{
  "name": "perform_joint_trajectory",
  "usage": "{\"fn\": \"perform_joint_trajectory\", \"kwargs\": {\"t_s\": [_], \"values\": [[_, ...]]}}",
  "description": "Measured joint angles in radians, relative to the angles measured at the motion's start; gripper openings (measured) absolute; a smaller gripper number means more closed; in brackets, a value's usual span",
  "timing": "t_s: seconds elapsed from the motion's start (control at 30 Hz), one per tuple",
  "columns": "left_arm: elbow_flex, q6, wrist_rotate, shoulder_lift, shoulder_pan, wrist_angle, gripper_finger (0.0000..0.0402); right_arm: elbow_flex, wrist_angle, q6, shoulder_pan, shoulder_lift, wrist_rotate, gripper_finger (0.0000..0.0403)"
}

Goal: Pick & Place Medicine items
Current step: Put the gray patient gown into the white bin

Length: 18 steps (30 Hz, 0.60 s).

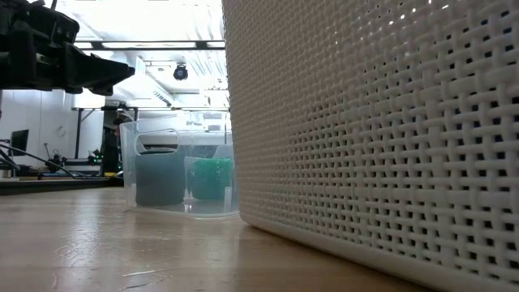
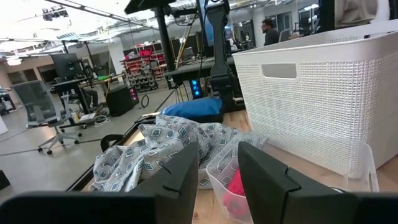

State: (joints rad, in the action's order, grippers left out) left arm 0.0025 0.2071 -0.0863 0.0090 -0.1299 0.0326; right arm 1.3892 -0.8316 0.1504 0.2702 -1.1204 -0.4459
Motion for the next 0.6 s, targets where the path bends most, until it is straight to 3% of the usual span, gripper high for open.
{"fn": "perform_joint_trajectory", "kwargs": {"t_s": [0.07, 0.17, 0.33, 0.4, 0.47, 0.6], "values": [[0.0, 0.0, 0.0, 0.0, 0.0, 0.0, 0.0118, 0.012, 0.001, 0.012, 0.02, -0.024, 0.006, 0.0329], [0.0, 0.001, 0.0, 0.0, 0.0, 0.0, 0.0118, 0.01, -0.003, 0.034, 0.025, -0.052, 0.108, 0.0329], [0.0, 0.003, 0.0, 0.0, 0.0, 0.0, 0.0118, -0.008, -0.083, 0.115, 0.006, -0.081, 0.43, 0.0329], [0.0, 0.003, 0.0, 0.0, 0.0, 0.0, 0.0118, -0.015, -0.185, 0.131, -0.016, -0.09, 0.493, 0.0329], [0.0, 0.003, 0.0, 0.0, 0.0, 0.0, 0.0118, -0.021, -0.286, 0.163, -0.034, -0.097, 0.468, 0.0329], [0.0, 0.003, 0.0, 0.0, 0.0, 0.0, 0.0118, -0.02, -0.371, 0.191, -0.037, -0.067, 0.278, 0.0329]]}}
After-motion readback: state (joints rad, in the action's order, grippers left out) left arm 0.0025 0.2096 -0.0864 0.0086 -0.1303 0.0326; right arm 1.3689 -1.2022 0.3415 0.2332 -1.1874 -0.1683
